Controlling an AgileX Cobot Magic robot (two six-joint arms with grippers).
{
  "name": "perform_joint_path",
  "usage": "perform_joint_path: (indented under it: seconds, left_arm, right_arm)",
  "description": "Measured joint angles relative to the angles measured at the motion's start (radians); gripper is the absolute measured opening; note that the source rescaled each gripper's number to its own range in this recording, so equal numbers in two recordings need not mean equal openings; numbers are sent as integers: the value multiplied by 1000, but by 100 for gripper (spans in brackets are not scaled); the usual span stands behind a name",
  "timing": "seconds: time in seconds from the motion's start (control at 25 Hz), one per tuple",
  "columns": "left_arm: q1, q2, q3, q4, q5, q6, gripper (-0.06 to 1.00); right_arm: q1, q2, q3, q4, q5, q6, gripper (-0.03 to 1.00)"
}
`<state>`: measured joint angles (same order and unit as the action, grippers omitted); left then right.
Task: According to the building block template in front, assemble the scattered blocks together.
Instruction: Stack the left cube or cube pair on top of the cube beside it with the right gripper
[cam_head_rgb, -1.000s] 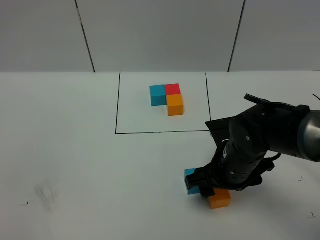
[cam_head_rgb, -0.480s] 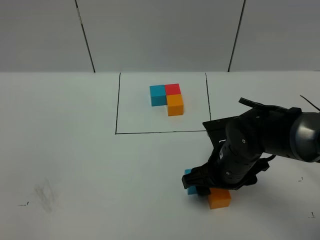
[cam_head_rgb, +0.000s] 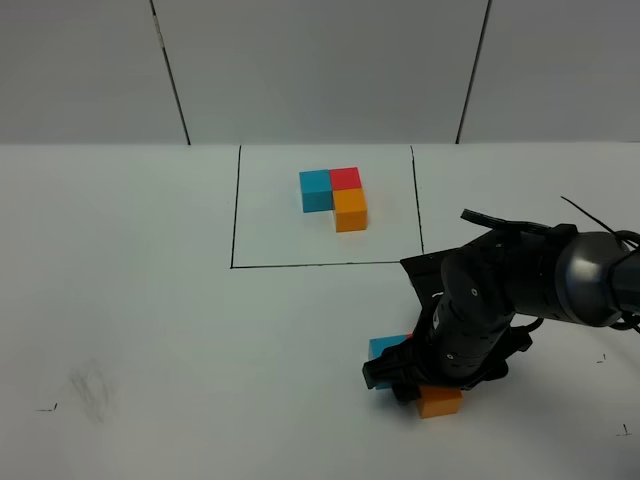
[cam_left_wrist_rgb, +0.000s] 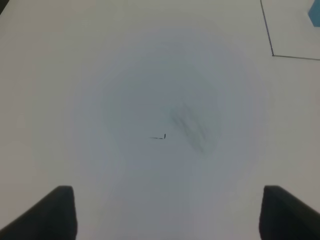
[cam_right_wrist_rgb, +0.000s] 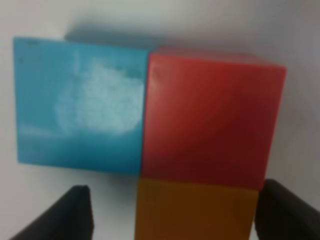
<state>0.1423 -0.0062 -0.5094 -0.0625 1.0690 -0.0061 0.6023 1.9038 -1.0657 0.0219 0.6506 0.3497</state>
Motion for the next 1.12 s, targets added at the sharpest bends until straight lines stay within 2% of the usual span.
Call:
perform_joint_path:
  seconds: [0.16,0.92,1.04,1.12]
  left_arm:
    - [0,0,0,0,0,0,65]
    - [0,0,0,0,0,0,65]
    - [0,0,0,0,0,0,65]
    - [0,0,0,0,0,0,65]
  right_arm:
    - [0,0,0,-9,-2,0,34]
    - [0,47,0,-29,-32,0,33]
    - [0,48,0,-29,-42,0,28]
    - [0,48,0,-29,-44,0,21]
